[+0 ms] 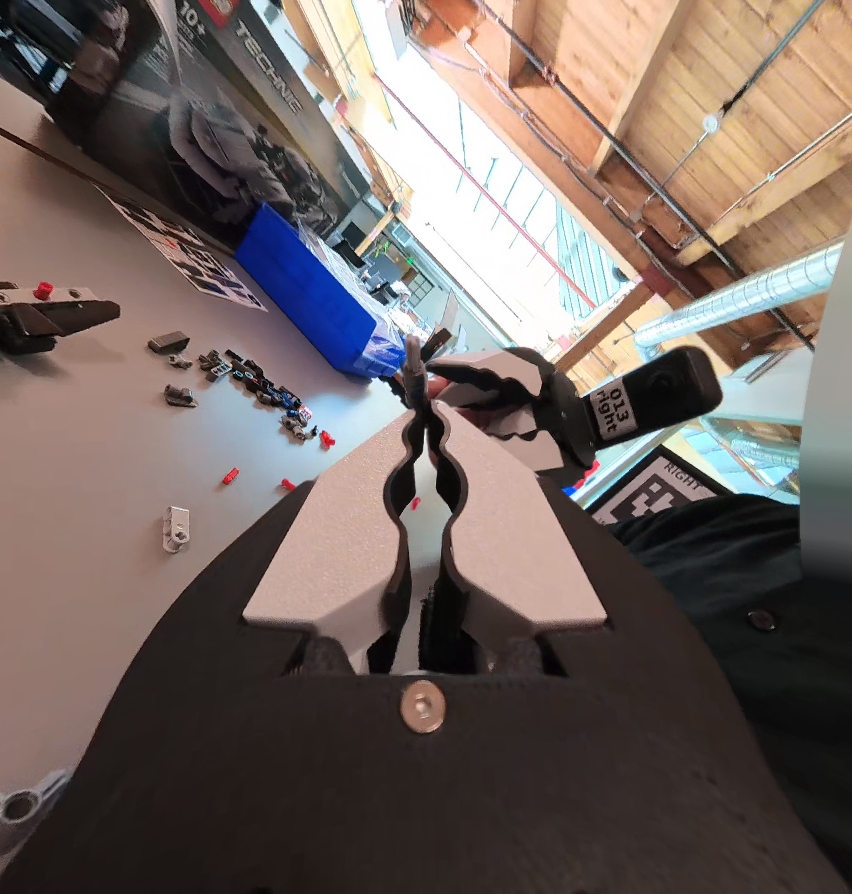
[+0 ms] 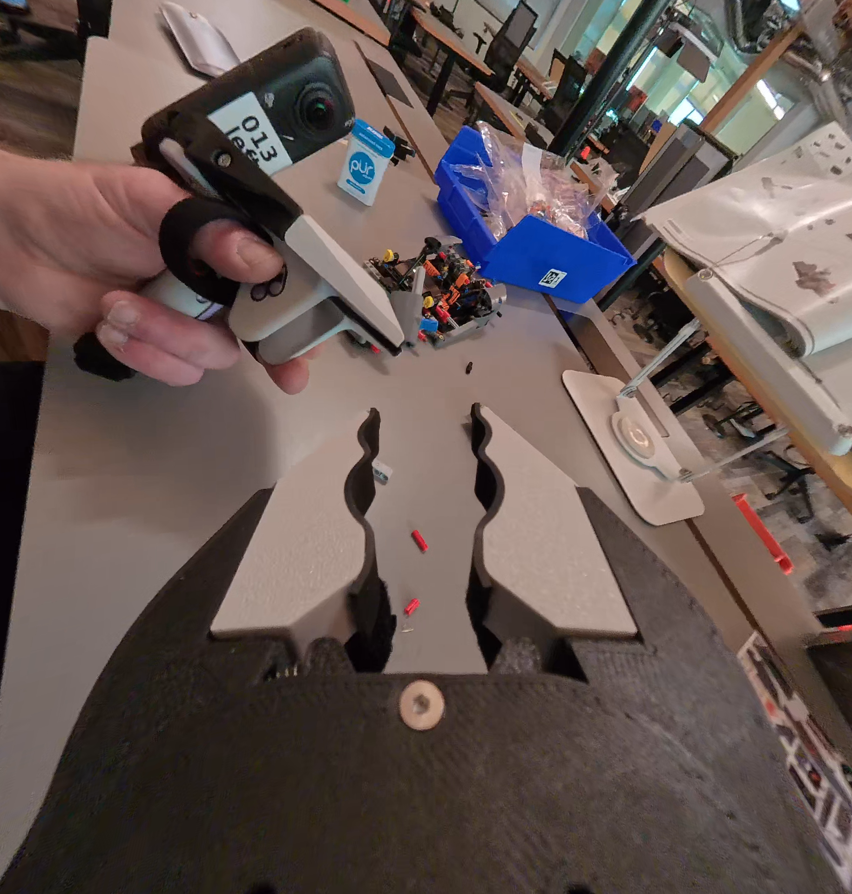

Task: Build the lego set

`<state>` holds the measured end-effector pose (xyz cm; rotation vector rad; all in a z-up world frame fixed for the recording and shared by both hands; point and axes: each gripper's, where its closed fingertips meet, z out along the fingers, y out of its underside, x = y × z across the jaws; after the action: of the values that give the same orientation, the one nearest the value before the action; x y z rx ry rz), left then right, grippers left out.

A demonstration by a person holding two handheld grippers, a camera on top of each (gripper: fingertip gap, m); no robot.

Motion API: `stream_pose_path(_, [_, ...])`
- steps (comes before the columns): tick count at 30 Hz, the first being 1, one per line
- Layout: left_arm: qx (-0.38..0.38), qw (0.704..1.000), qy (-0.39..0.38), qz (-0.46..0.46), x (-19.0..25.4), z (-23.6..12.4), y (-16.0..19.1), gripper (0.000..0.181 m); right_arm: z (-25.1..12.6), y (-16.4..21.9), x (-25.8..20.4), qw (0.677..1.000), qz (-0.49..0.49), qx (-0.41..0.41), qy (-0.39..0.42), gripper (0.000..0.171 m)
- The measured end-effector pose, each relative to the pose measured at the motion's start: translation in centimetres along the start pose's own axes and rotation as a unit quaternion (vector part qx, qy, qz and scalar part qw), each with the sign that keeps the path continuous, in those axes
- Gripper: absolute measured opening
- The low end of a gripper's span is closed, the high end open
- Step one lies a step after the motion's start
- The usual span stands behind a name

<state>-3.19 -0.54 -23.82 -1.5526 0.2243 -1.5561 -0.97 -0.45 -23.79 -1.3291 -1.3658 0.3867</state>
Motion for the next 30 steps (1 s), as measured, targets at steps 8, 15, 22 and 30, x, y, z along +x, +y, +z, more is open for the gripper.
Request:
stream_pose_path(8, [0.011,1.0,0.012,-0.012,0.7,0.0,0.1,0.0,1.8,-0.8,-1.7,0.996,-0.084,-0.02,0.019,0.032])
stream_pose_path(15, [-0.098,0.991,-0.032,0.089,0.3,0.2,3.5,0.0,0.4,-1.7,-1.3,0.992,0.078,0.027,-0.094,0.027])
stream_pose_path(22, [-0.145,0.977,-0.022,0.157,1.5,1.2,5.7,0.0,0.0,-1.6,-2.0,0.962,0.18,0.033,-0.202,0.014])
stream_pose_path(30, [-0.142,0.979,-0.006,0.149,1.6,1.0,5.6,0.0,-0.1,-1.2,-2.7,0.943,0.219,0.046,-0.248,0.005])
